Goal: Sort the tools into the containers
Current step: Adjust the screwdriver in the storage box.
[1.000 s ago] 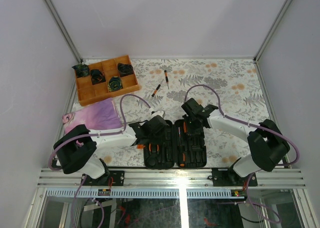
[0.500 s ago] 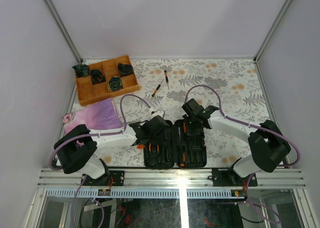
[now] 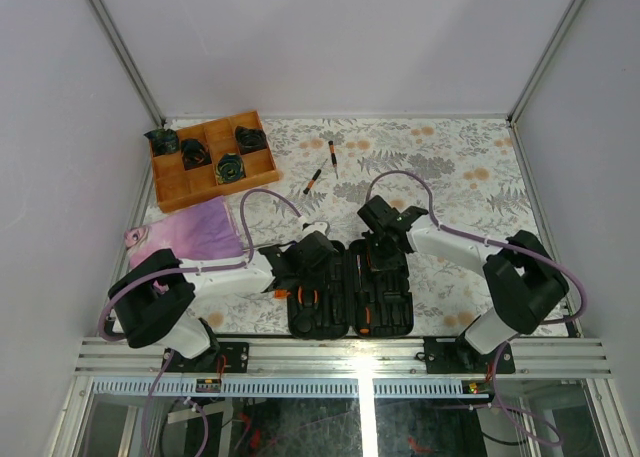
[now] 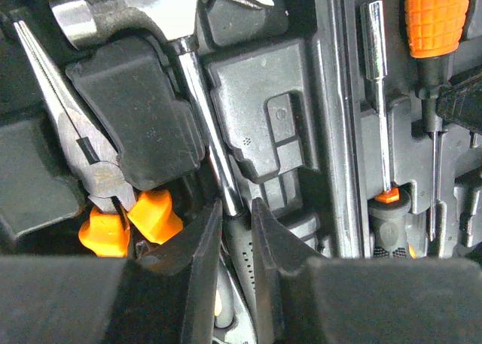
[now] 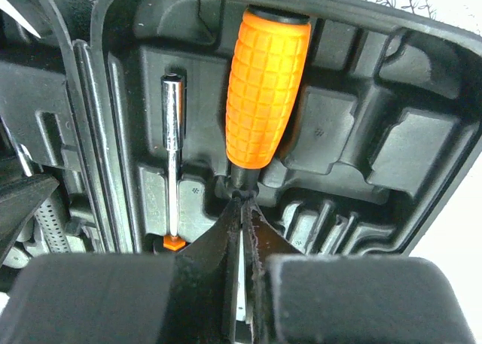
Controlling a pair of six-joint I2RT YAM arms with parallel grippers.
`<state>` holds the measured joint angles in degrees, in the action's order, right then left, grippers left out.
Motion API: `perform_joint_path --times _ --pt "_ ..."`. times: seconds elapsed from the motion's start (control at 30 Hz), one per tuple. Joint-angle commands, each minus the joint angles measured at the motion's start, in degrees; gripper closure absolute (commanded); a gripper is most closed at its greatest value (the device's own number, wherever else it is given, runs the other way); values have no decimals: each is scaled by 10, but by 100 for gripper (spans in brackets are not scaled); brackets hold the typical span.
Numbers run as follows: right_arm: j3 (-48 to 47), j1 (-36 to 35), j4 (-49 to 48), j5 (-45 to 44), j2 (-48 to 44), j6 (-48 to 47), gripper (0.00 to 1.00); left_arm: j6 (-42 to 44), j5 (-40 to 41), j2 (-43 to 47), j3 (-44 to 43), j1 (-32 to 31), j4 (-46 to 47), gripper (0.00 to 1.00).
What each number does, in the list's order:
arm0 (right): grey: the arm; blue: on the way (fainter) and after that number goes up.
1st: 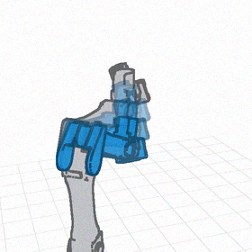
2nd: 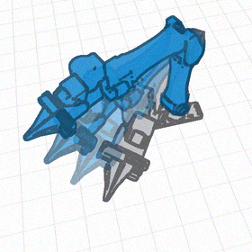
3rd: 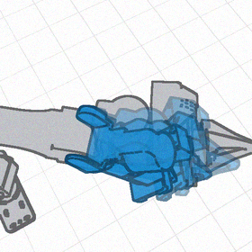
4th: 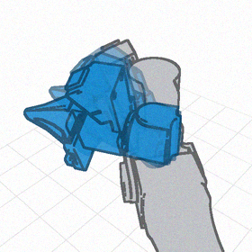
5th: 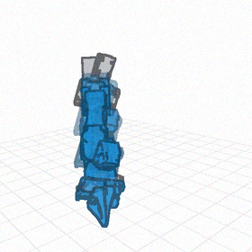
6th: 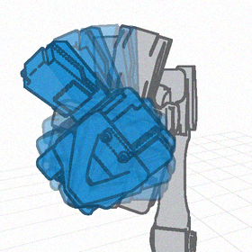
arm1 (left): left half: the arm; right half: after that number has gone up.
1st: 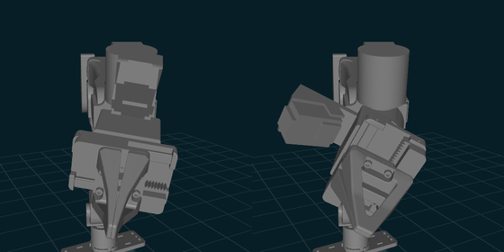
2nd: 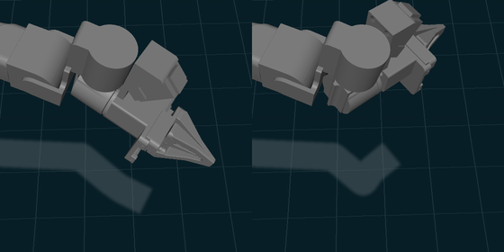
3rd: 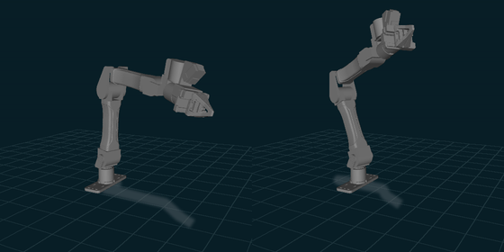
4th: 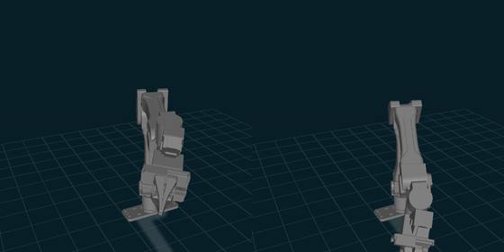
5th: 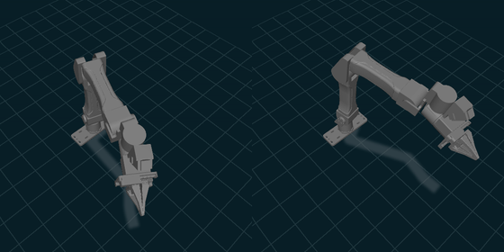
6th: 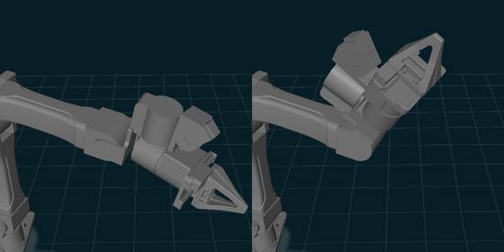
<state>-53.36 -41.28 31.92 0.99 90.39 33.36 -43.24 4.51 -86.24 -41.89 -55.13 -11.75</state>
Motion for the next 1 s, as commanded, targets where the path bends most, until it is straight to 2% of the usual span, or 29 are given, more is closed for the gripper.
perform_joint_path --times 0.0,0.17,0.3,0.53,0.73,0.83,0.97 --pt "-5 -15 19 -7 67 -8 98 16 -4 -28 1 -7 6 88" --pt "-13 -25 28 13 126 -15 100 30 -13 -41 -5 -7 7 95" --pt "-3 -31 21 24 164 -10 100 41 -20 -43 -7 -8 8 97" --pt "31 -64 -44 43 256 28 100 52 -41 -62 -20 -16 16 100" --pt "60 -72 -102 47 298 60 100 41 -50 -64 -21 -27 28 100" --pt "64 -74 -108 43 288 62 100 42 -48 -61 -21 -28 26 100" --pt "48 -73 -72 -1 171 54 100 35 -29 -43 -17 -27 8 100"
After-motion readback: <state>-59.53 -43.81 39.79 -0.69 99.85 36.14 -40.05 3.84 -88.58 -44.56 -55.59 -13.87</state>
